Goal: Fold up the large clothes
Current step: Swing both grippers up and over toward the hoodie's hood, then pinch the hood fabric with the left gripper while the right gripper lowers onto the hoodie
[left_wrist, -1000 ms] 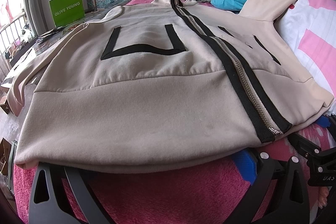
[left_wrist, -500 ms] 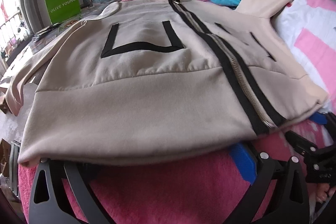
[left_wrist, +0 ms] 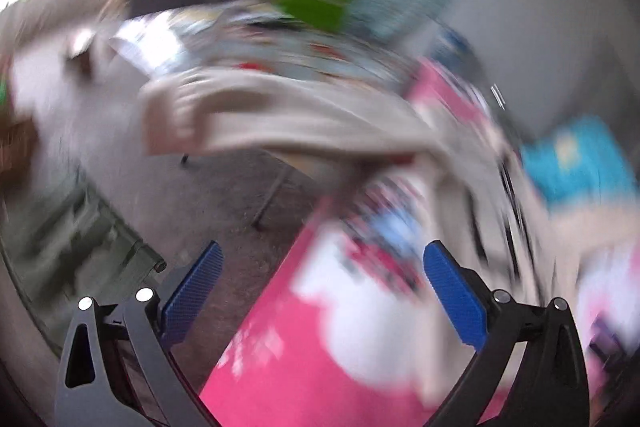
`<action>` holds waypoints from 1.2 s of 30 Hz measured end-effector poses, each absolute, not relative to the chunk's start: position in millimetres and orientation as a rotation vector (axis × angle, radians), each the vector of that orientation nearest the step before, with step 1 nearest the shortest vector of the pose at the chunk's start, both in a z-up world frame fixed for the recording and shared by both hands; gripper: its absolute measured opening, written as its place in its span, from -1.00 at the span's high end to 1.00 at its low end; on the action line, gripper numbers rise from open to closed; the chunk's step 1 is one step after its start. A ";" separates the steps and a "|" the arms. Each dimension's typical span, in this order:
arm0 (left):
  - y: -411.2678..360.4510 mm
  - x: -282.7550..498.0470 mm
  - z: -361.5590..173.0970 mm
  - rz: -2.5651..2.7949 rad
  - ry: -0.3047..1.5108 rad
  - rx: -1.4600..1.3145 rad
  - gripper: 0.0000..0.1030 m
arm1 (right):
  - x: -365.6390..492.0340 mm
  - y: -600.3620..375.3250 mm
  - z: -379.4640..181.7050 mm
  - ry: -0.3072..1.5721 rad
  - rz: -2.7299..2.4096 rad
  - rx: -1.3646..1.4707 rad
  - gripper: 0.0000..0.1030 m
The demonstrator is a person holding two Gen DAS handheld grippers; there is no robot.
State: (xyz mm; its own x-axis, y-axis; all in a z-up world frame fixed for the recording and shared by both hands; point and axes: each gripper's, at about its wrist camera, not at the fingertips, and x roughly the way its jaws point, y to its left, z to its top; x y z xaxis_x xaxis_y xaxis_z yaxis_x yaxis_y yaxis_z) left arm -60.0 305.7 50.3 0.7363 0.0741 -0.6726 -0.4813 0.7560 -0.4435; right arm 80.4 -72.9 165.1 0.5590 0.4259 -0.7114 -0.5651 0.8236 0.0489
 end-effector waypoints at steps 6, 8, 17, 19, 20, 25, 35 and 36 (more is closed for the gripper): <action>486.6 -56.4 -17.2 0.530 0.608 -1.084 -0.88 | 177.1 49.3 155.4 0.841 0.686 -0.431 -0.55; 524.4 -52.3 -24.3 0.555 0.608 -1.074 -0.88 | 201.4 78.5 150.3 0.859 0.716 -0.453 -0.41; 595.8 -31.0 -65.1 0.436 0.502 -1.214 -0.88 | 313.4 161.6 126.8 0.917 0.711 -0.305 0.30; 593.6 -20.6 -73.7 0.385 0.482 -1.236 -0.88 | 326.1 170.5 107.0 0.944 0.684 -0.348 0.53; 593.5 -16.4 -79.7 0.339 0.461 -1.264 -0.88 | 331.1 173.1 95.6 0.950 0.662 -0.383 0.60; 583.1 -3.4 -94.4 0.158 0.431 -1.348 -0.83 | 305.8 183.4 71.9 0.753 0.665 -0.643 0.62; 563.8 -8.3 -39.0 0.094 0.543 -1.194 0.85 | 312.3 181.1 74.8 0.770 0.646 -0.621 0.61; 559.2 -9.1 -27.7 0.089 0.540 -1.174 0.87 | 310.4 183.4 77.4 0.780 0.628 -0.627 0.61</action>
State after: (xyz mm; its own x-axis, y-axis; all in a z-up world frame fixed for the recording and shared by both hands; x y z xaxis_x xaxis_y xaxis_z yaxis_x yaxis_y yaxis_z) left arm -9.1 559.2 -27.7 0.8700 -0.2091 -0.4466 -0.3413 0.3984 -0.8514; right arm 310.4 183.4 77.4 0.5542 0.2742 -0.7859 -0.7092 0.6499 -0.2734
